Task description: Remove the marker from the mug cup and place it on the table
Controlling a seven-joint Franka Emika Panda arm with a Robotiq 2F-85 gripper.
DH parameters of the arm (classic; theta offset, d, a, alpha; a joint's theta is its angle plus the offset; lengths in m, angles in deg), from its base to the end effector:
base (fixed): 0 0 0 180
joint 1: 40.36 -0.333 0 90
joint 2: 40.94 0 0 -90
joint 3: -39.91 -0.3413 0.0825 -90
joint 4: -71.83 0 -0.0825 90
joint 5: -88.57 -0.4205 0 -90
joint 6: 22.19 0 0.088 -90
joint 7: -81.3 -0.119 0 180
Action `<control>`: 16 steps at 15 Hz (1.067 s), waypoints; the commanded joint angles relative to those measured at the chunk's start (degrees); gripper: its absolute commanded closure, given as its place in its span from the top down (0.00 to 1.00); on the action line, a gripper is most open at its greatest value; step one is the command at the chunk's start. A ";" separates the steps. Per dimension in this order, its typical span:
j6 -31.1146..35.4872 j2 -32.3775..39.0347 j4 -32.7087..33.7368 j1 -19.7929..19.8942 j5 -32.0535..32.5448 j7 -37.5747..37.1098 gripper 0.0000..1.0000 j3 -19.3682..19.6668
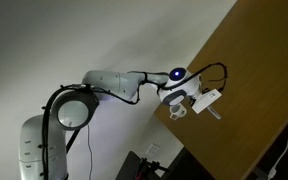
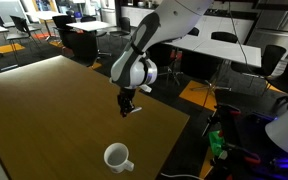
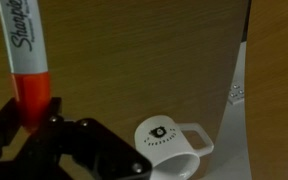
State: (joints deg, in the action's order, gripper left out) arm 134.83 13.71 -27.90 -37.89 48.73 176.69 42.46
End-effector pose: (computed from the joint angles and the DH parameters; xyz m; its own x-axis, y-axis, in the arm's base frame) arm 0.6647 -0.0801 0.0027 0.5551 0.7932 0.2504 0.8194 -0.5732 -0.0010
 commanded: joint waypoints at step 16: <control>3.90 1.45 1.33 10.41 31.85 -24.27 1.00 -11.67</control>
State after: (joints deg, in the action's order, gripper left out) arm 135.61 19.78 -20.68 -28.00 77.80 155.66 31.55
